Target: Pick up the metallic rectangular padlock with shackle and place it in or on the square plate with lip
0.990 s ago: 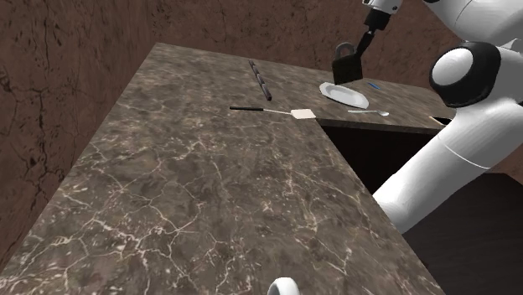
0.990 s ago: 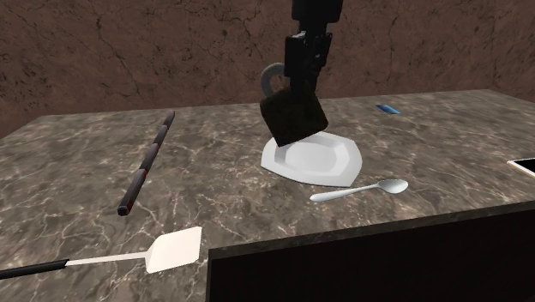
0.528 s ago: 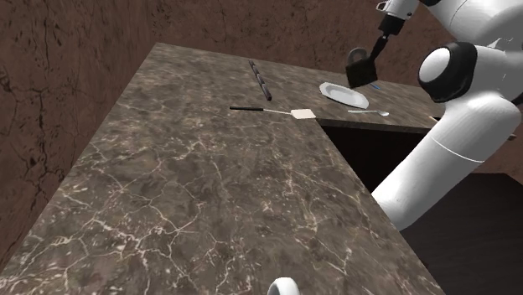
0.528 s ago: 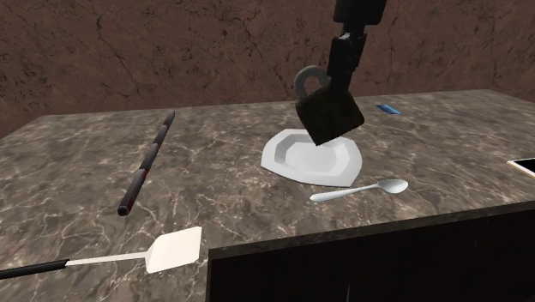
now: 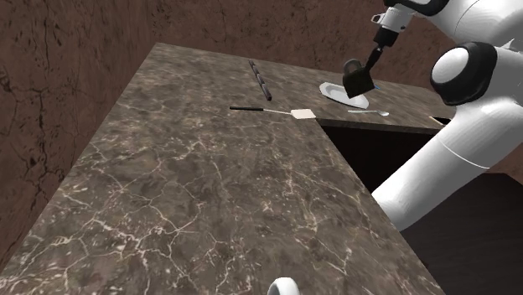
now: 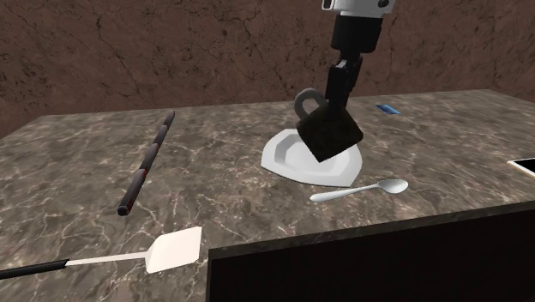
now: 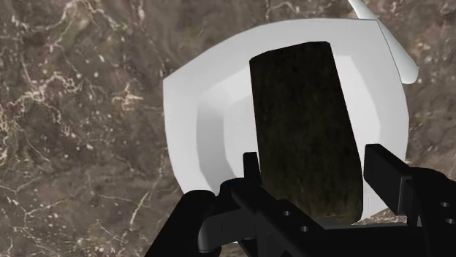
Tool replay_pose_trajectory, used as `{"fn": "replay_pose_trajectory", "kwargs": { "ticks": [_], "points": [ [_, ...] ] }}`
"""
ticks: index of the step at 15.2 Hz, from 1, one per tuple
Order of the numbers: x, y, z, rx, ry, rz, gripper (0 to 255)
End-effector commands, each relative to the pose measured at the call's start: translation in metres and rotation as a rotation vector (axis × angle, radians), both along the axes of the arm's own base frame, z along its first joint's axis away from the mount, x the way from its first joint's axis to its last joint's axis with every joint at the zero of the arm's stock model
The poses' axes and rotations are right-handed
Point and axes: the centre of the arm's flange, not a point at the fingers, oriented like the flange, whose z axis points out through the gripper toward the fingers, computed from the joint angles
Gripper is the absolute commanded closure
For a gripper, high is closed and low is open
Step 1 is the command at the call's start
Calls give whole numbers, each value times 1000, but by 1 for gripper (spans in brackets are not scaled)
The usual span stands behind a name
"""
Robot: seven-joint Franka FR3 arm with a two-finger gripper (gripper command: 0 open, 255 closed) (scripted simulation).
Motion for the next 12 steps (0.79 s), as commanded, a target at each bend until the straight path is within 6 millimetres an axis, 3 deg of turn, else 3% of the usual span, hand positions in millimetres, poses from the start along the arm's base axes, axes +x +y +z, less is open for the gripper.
{"fn": "replay_pose_trajectory", "kwargs": {
  "ticks": [1, 6, 12],
  "points": [
    [0, 0, -10, -1, -1, 0, 255],
    [0, 0, -33, -1, -1, 0, 255],
    [0, 0, -33, -1, -1, 0, 255]
  ]
}}
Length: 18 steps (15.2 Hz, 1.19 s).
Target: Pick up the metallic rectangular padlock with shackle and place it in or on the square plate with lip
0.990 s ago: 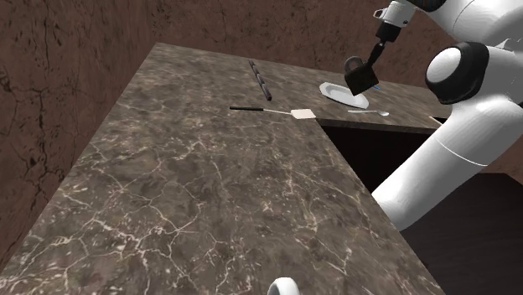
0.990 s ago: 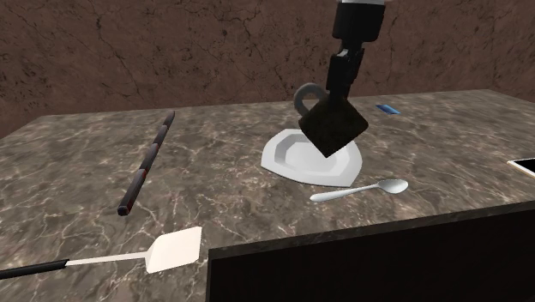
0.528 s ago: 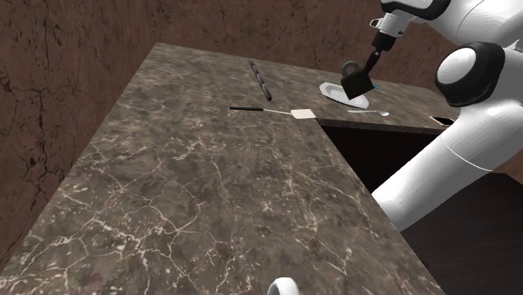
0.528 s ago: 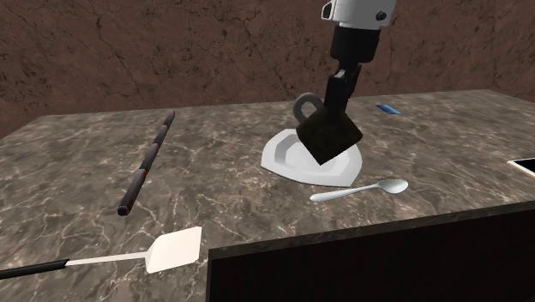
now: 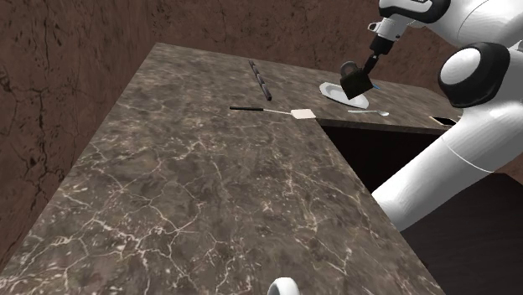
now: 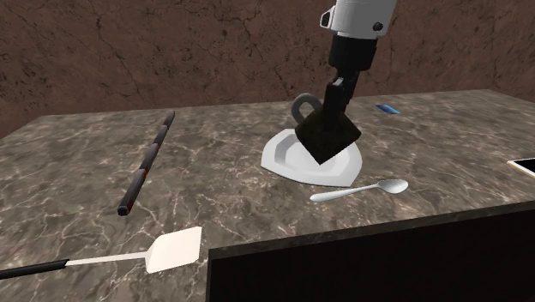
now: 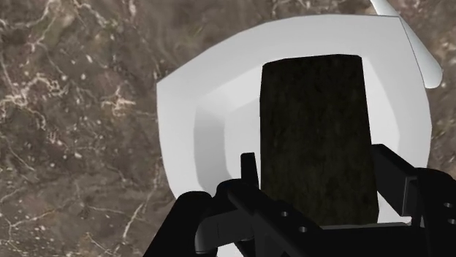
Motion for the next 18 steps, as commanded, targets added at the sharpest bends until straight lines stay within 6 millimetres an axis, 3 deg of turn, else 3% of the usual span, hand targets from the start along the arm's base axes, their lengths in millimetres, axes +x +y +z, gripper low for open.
{"fn": "replay_pose_trajectory", "kwargs": {
  "ticks": [1, 2, 7, 11, 18],
  "points": [
    [1, -1, -5, 4, 11, -2, 255],
    [1, 0, -4, 4, 11, -2, 0],
    [1, -1, -5, 4, 11, -2, 0],
    [-1, -3, 45, 4, 11, -2, 0],
    [-1, -3, 45, 4, 11, -2, 0]
  ]
}}
